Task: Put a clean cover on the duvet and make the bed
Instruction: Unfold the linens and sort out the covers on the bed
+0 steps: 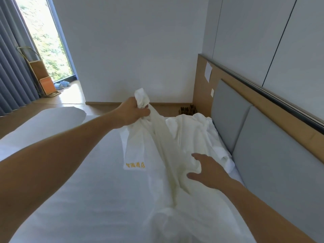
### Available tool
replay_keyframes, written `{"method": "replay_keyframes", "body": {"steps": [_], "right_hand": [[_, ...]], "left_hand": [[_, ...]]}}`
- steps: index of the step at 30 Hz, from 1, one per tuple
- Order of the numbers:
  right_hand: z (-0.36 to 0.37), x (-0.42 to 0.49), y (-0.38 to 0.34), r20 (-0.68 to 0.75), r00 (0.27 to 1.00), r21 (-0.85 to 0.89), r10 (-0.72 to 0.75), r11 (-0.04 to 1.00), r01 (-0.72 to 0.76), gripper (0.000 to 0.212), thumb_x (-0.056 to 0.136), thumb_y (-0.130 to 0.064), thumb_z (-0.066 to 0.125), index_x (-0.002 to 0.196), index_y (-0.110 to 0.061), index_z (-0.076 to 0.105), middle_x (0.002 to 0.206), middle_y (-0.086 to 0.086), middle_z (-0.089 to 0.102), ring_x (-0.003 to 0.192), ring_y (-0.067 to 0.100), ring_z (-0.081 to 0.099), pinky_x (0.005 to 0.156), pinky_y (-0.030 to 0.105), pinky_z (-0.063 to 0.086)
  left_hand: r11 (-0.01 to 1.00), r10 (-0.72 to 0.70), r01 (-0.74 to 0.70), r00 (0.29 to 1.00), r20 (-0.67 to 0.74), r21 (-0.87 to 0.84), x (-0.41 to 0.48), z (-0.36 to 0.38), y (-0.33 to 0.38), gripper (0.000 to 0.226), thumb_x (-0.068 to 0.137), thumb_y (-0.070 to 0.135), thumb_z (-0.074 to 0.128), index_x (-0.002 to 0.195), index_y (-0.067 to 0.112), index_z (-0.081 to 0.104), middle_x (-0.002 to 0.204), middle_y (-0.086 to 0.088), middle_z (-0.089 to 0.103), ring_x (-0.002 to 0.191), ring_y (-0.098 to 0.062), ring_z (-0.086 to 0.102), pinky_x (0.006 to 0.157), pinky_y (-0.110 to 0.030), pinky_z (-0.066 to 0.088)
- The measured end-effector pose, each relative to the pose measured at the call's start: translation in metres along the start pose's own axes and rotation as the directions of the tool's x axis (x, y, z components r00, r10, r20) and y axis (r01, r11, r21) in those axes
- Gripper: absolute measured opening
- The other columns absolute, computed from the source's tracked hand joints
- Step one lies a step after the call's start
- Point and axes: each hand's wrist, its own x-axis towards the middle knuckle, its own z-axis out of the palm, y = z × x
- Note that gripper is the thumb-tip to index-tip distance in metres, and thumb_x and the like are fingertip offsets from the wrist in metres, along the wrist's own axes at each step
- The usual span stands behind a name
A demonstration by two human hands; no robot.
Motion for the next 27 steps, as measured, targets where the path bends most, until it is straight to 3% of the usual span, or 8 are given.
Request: {"method": "replay_keyframes", "body": {"steps": [2,6,8,11,16,19,22,27], "right_hand": [[0.003,0.017,-0.025,-0.096,0.994,0.215,-0.059,0.974,0.078,0.109,0.076,-0.054,0.078,0.158,-0.028,0.012,0.159,-0.009,0.024,0.146,0.014,0.025,0.118,0.034,0.026],[0.029,0.044,-0.038,0.007,0.997,0.397,-0.073,0.916,0.064,0.124,0.068,-0.051,0.086,0.159,-0.03,0.004,0.16,-0.01,0.023,0.147,0.016,0.026,0.118,0.035,0.029],[0.049,0.046,-0.027,0.132,0.991,0.393,0.015,0.917,-0.066,0.104,0.076,-0.046,0.082,0.157,-0.026,0.02,0.151,-0.003,0.039,0.135,0.019,0.045,0.109,0.032,0.039],[0.07,0.041,-0.001,0.191,0.977,0.455,0.098,0.873,-0.177,0.037,0.095,-0.034,0.065,0.124,-0.013,0.062,0.128,0.011,0.065,0.105,0.022,0.063,0.101,0.035,0.048],[0.006,0.044,0.01,-0.22,0.894,0.706,0.391,0.696,-0.131,0.041,0.105,-0.025,0.046,0.139,-0.003,0.05,0.139,0.015,0.053,0.119,0.031,0.052,0.1,0.037,0.039],[-0.073,0.044,-0.033,-0.49,0.836,0.706,0.248,0.675,0.214,0.022,0.104,-0.024,0.043,0.121,-0.022,0.058,0.112,-0.003,0.06,0.102,0.015,0.055,0.087,0.028,0.042],[-0.12,0.035,-0.083,-0.632,0.775,0.526,0.002,0.736,0.427,0.012,0.101,-0.017,0.048,0.101,-0.017,0.06,0.088,-0.008,0.059,0.078,-0.003,0.053,0.068,0.01,0.042],[-0.089,0.03,-0.081,-0.392,0.908,0.491,-0.149,0.801,0.343,0.013,0.103,-0.02,0.05,0.097,-0.022,0.061,0.088,-0.011,0.062,0.081,0.001,0.057,0.073,0.015,0.043]], "left_hand": [[0.999,0.037,-0.036,0.999,0.014,-0.032,-0.004,0.001,0.007,0.026,0.088,0.0,0.063,0.069,0.014,0.053,0.067,0.001,0.054,0.061,-0.009,0.052,0.063,-0.026,0.044],[0.996,0.07,-0.07,0.998,0.006,-0.061,-0.012,0.0,0.011,0.027,0.089,0.0,0.064,0.07,0.016,0.053,0.067,0.004,0.055,0.063,-0.009,0.055,0.061,-0.021,0.047],[0.995,0.051,-0.057,0.997,-0.065,-0.085,-0.014,-0.005,0.008,0.027,0.089,-0.001,0.062,0.07,0.015,0.053,0.065,0.007,0.057,0.06,-0.005,0.057,0.059,-0.017,0.048],[0.999,-0.015,0.009,0.983,-0.183,-0.037,-0.015,-0.011,-0.001,0.019,0.09,0.003,0.063,0.074,0.011,0.057,0.07,0.003,0.059,0.059,-0.003,0.057,0.058,-0.016,0.047],[0.903,-0.186,0.215,0.976,-0.115,0.372,-0.014,0.002,-0.043,0.014,0.086,0.014,0.072,0.095,0.006,0.065,0.095,-0.011,0.064,0.094,-0.03,0.065,0.077,-0.034,0.05],[0.825,-0.275,0.212,0.96,0.045,0.524,-0.016,0.037,-0.051,0.067,0.084,0.019,0.073,0.142,0.009,0.04,0.12,-0.016,0.06,0.109,-0.034,0.059,0.089,-0.039,0.05],[0.875,-0.08,0.01,0.989,0.123,0.484,-0.016,0.073,-0.033,0.106,0.079,0.02,0.077,0.156,0.032,0.006,0.116,-0.006,0.045,0.101,-0.031,0.058,0.088,-0.04,0.05],[0.915,0.3,-0.321,0.946,0.12,0.243,-0.013,0.105,-0.004,0.121,0.077,0.025,0.081,0.148,0.053,-0.013,0.145,-0.003,0.031,0.113,-0.02,0.05,0.092,-0.029,0.043]]}}
